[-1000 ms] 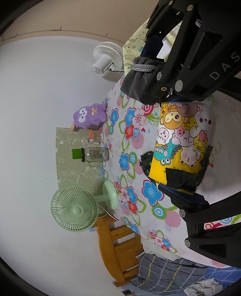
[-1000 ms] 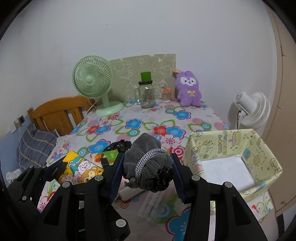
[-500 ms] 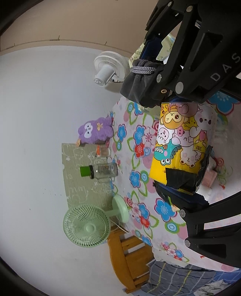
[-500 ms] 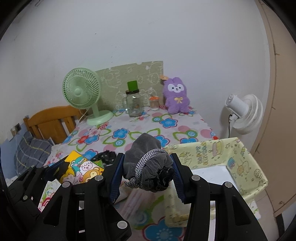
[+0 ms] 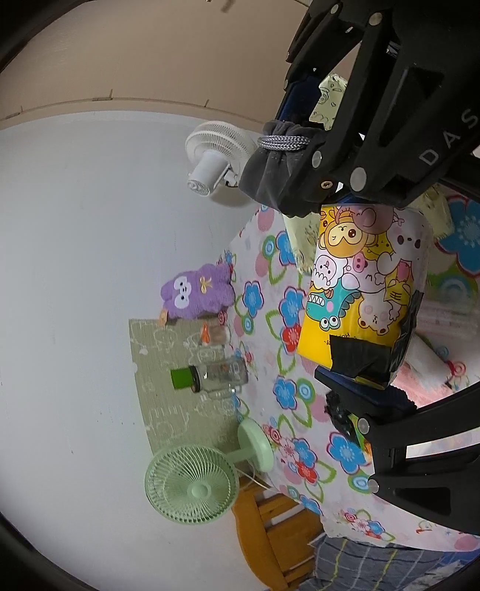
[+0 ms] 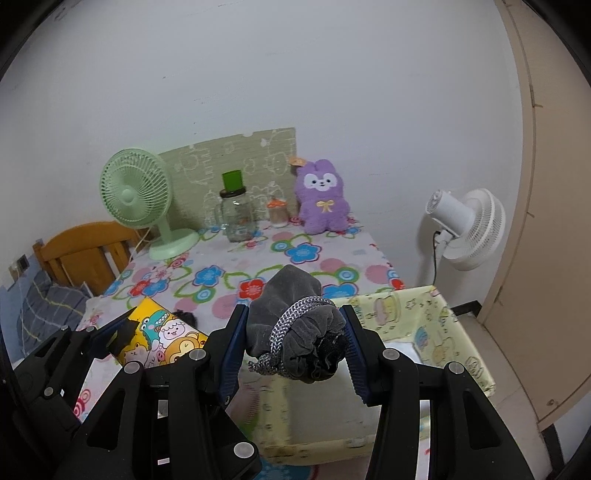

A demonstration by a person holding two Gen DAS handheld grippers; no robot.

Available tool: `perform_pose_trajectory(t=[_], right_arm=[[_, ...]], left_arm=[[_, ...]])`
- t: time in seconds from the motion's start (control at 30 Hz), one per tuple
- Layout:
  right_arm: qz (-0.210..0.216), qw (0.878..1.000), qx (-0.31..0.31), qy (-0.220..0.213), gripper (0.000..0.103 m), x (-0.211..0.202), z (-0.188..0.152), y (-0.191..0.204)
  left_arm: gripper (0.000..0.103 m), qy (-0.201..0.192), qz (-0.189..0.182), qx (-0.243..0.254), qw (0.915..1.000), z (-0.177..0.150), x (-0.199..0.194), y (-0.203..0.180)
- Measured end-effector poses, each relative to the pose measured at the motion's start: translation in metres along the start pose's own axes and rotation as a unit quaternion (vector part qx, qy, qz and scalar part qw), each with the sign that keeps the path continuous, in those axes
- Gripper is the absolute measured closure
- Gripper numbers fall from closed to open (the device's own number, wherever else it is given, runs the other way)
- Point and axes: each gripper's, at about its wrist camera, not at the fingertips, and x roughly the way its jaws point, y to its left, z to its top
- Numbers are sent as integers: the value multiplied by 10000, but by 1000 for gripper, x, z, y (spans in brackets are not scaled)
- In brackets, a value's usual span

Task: Organize soft objects
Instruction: 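Carry both held pouches over to the yellow printed fabric box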

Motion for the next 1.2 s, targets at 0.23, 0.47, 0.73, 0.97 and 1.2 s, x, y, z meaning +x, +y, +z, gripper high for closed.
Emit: perform_pose_trajectory(t=[0.23, 0.47, 0.73, 0.97, 1.2], right_arm=[[-147, 9999, 75, 30, 50, 7, 2, -25], [-216, 9997, 121, 68, 50, 16, 2, -48], [-281, 9994, 158, 155, 50, 31, 2, -68], [-261, 9987, 266, 351, 50, 49, -3, -83], [-214, 9980, 358, 484, 51, 63, -3, -95]], left_arm=[[22, 52, -173, 107, 9998, 5, 14, -20], [22, 119, -258, 263, 9992, 8, 29, -38], [22, 301, -492, 350, 9977, 11, 49, -50], [22, 574, -667, 400, 9953, 10, 72, -60], [19, 676, -696, 480, 9941, 10, 81, -67]])
